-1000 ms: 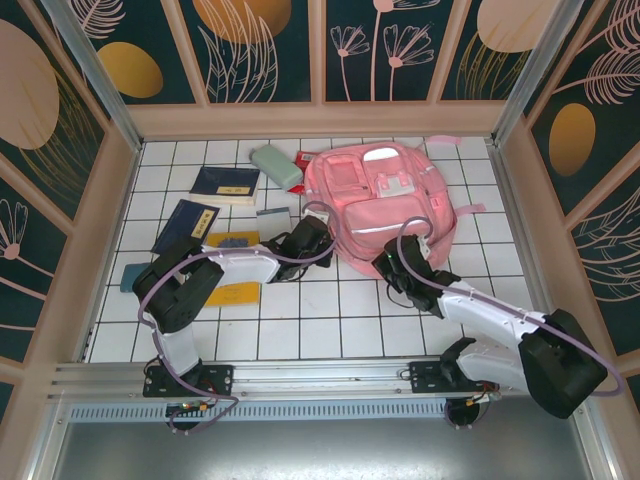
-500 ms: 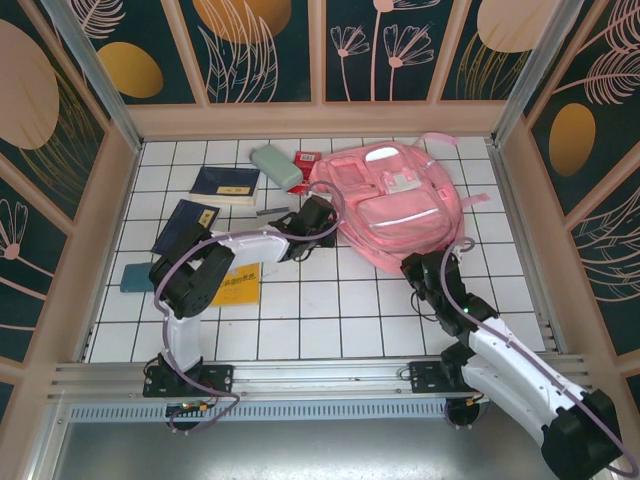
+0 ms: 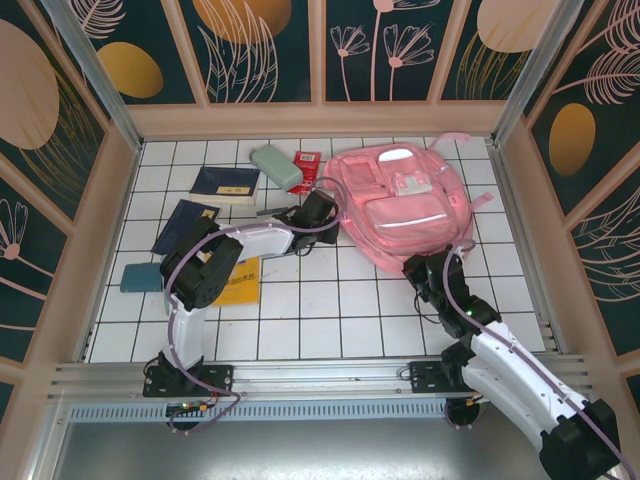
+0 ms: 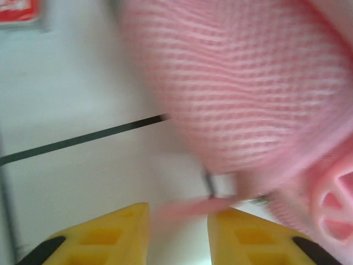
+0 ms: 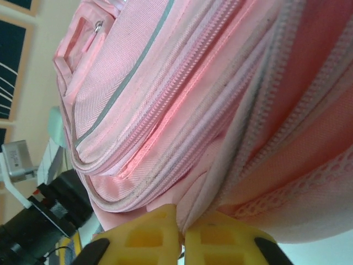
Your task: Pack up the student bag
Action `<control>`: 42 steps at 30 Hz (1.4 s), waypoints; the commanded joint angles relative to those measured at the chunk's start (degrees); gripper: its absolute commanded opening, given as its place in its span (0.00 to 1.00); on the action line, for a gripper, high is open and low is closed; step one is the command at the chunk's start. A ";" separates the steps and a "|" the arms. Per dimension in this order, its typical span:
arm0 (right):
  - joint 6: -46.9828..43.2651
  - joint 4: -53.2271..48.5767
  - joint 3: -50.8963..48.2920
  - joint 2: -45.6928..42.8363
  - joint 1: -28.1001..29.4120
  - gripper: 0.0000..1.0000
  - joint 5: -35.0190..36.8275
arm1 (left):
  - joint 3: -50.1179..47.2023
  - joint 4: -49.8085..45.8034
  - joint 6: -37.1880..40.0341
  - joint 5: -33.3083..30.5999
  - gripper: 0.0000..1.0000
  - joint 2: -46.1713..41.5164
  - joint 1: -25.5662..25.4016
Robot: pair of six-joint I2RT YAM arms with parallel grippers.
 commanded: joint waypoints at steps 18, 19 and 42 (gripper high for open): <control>-22.00 1.57 13.82 10.21 9.80 0.74 1.08 | -18.35 -0.11 -6.70 -11.38 0.98 -27.27 1.68; -23.28 1.97 14.23 10.72 9.80 0.78 0.63 | -18.95 -0.47 -6.93 -13.58 0.98 -28.07 1.78; -26.51 24.13 19.66 35.58 21.05 0.81 -8.98 | -35.12 -11.47 -20.80 -13.24 0.99 -39.42 21.33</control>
